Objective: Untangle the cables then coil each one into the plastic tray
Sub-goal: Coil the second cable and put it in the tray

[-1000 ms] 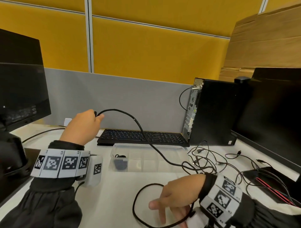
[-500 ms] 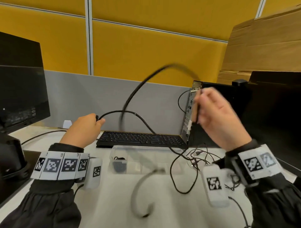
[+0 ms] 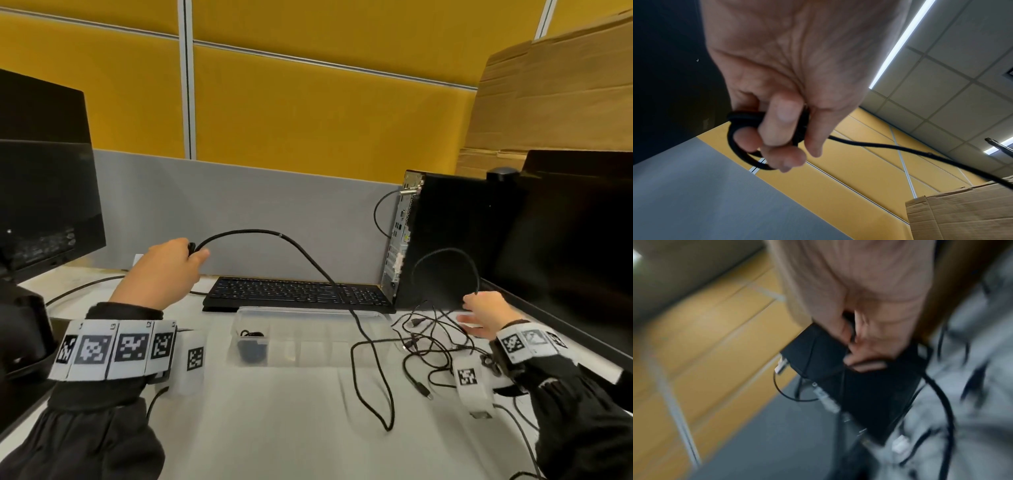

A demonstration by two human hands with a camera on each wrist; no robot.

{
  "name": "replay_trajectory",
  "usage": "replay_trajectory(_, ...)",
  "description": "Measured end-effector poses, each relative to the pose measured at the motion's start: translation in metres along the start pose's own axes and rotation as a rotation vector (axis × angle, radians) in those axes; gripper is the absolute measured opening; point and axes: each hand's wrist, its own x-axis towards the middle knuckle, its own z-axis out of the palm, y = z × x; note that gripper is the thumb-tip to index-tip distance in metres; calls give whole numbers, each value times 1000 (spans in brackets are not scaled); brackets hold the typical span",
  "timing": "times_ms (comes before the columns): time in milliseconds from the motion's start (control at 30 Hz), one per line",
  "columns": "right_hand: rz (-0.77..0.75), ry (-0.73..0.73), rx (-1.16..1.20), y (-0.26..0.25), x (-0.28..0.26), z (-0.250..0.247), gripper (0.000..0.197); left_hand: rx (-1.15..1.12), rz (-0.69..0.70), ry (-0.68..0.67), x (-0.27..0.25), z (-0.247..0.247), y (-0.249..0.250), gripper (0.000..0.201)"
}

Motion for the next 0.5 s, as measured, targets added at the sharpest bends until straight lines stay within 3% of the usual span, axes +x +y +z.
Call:
replay_trajectory(67,-150,28,-136,2,-3,1,46,7,-3,-4,1,1,0,39)
replay_trajectory(100,-287,98,-151,1,-6,0,50,8,-6,-5,1,2,0,39)
replay_trajectory(167,-554,184,-208,-7,-28,5,40,7,-13,-9,1,2,0,39)
replay_trajectory(233,-828,106,-277,-17,-55,12,25,8,-17,-8,0,2,0,39)
replay_trajectory(300,-905,-232,-545,-23,-84,21,15,5,-16,-5,0,2,0,39)
replay_trajectory(400,-677,-919,-1062,-11,-119,38,34,-4,-5,10,-1,0,1,39)
replay_trajectory(467,-674,-1109,-1113,0,-135,48,40,-16,9,25,-3,-2,4,39)
replay_trajectory(500,-676,-1176,-1069,4,-140,52,31,-24,21,33,-4,-3,6,39)
